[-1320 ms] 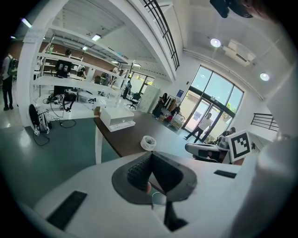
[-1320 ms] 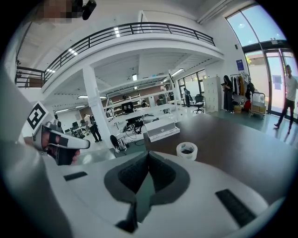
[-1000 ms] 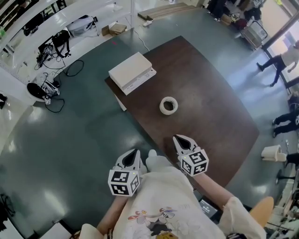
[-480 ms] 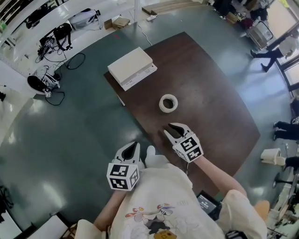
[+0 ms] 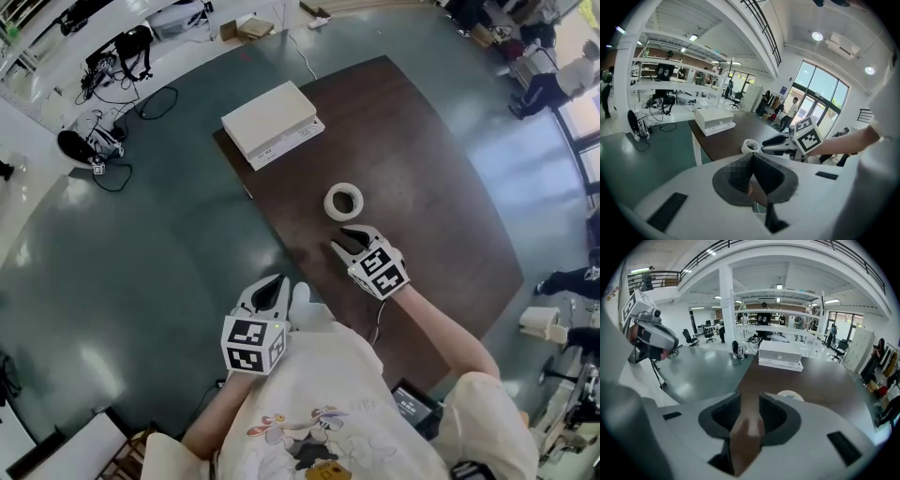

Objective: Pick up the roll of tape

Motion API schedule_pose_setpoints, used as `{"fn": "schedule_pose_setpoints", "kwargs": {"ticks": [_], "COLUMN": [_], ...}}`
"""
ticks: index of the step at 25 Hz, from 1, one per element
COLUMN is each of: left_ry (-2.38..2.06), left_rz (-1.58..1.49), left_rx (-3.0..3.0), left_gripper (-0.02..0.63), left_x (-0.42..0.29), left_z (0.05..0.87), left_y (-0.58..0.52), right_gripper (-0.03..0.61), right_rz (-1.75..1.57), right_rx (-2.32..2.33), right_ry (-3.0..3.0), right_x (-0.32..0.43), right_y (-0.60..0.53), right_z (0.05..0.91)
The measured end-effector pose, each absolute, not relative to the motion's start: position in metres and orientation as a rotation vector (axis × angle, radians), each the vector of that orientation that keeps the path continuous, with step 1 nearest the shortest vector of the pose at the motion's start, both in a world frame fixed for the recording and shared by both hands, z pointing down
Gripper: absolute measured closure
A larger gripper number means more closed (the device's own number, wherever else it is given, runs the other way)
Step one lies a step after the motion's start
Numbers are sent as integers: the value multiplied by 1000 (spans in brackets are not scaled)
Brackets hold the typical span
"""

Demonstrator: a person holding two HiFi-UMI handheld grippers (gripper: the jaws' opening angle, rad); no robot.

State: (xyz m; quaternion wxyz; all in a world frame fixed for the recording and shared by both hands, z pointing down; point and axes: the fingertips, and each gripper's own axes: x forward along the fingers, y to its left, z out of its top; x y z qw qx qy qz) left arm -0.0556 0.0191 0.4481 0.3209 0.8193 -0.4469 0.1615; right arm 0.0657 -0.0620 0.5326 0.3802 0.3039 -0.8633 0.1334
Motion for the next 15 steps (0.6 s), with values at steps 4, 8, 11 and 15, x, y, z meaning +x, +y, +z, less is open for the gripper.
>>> {"fn": "schedule_pose_setpoints", "kwargs": {"ticks": [4, 8, 11, 15], "left_ry": [-1175, -1182, -1186, -1189], "left_rz": [431, 439, 443, 445], "left_rx": [2139, 2113, 2094, 2071], "left_gripper": [609, 609, 609, 609], "left_x": [-49, -46, -45, -39], "left_z": [454, 461, 467, 472], "left_y": [11, 5, -1, -8], "right_gripper": [449, 446, 445, 436], "right_rz": [351, 376, 358, 334], "right_rx": [729, 684, 653, 596], "right_ry": [-2179, -2154, -2126, -2088], "right_x": [66, 68, 71, 77], "right_y": [-78, -91, -102, -113], "right_z": [547, 561, 572, 587]}}
